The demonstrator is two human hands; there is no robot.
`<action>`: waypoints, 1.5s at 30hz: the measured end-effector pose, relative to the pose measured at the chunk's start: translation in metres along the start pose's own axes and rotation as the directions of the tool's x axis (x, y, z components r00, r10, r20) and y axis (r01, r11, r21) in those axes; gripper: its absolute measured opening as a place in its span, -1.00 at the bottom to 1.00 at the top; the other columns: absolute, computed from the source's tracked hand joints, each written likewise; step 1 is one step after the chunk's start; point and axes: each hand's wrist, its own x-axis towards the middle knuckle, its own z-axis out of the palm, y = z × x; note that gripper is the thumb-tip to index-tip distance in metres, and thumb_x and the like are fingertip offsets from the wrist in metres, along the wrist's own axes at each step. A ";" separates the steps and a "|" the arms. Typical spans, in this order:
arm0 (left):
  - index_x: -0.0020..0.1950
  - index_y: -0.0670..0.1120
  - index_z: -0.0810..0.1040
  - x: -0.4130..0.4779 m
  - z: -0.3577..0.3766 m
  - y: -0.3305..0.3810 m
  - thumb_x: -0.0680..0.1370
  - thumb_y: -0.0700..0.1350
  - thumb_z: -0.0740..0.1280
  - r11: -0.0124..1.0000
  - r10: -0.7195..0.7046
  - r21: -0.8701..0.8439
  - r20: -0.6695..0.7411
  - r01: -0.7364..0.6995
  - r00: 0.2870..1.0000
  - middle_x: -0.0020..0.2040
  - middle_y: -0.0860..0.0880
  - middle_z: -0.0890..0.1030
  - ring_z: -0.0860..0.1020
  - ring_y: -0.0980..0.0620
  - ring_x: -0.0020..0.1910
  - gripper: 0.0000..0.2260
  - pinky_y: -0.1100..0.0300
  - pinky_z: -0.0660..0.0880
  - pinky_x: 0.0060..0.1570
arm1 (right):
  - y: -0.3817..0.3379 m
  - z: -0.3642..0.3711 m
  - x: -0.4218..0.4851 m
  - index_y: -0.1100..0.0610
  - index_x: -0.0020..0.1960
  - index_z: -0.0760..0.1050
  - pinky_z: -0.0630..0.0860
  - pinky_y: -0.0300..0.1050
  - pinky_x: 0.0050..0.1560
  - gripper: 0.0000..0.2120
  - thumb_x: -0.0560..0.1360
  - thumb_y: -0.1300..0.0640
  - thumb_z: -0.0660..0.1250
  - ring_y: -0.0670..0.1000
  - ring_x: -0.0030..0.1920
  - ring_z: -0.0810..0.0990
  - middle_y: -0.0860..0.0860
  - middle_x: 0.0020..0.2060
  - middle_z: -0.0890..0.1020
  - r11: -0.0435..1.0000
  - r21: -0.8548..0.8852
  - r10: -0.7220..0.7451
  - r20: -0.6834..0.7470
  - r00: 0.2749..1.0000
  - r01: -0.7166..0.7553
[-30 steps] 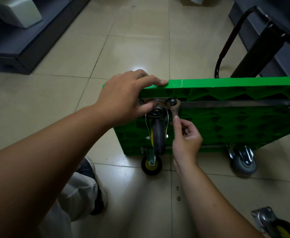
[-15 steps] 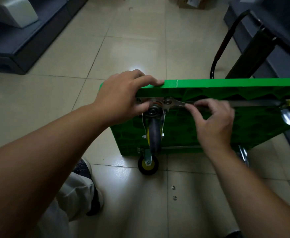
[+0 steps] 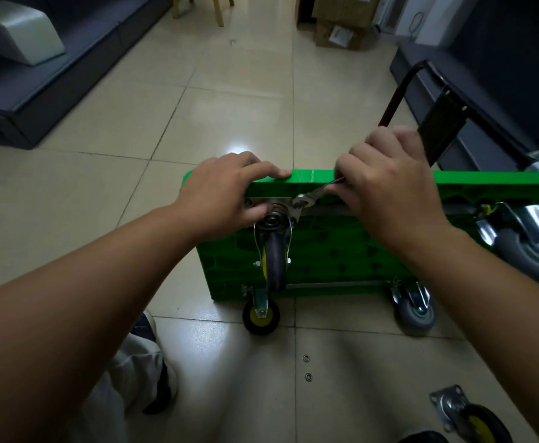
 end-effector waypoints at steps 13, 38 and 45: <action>0.43 0.30 0.43 0.000 0.000 0.000 0.49 0.19 0.38 1.000 -0.021 0.000 0.026 0.021 0.999 0.23 0.07 0.56 0.53 -0.02 0.12 -0.50 0.06 0.46 -0.06 | -0.116 0.088 -0.071 0.10 -0.10 0.60 0.53 -0.34 -0.12 -0.91 0.51 0.10 0.48 -0.12 -0.15 0.64 0.02 -0.18 0.67 -0.476 0.772 0.743 0.609 0.278 -0.422; 0.43 0.27 0.44 -0.001 -0.001 0.002 0.51 0.17 0.42 1.000 -0.011 0.008 0.002 0.011 1.000 0.23 0.06 0.56 0.54 -0.05 0.12 -0.51 0.11 0.33 -0.09 | -0.007 0.024 -0.025 0.14 -0.08 0.55 0.24 0.04 0.08 -0.68 0.53 -0.13 0.40 0.16 -0.08 0.52 0.10 -0.19 0.61 0.950 0.125 0.282 0.036 0.959 -0.285; 0.42 0.25 0.46 -0.001 -0.001 0.002 0.49 0.16 0.42 1.000 -0.008 0.008 0.007 0.008 1.000 0.21 0.03 0.58 0.54 -0.06 0.11 -0.50 0.10 0.35 -0.08 | -0.017 -0.003 0.018 0.18 -0.04 0.54 0.28 0.09 0.16 -0.76 0.53 -0.01 0.41 0.19 -0.04 0.51 0.14 -0.15 0.62 0.969 -0.233 -0.044 0.154 0.987 0.080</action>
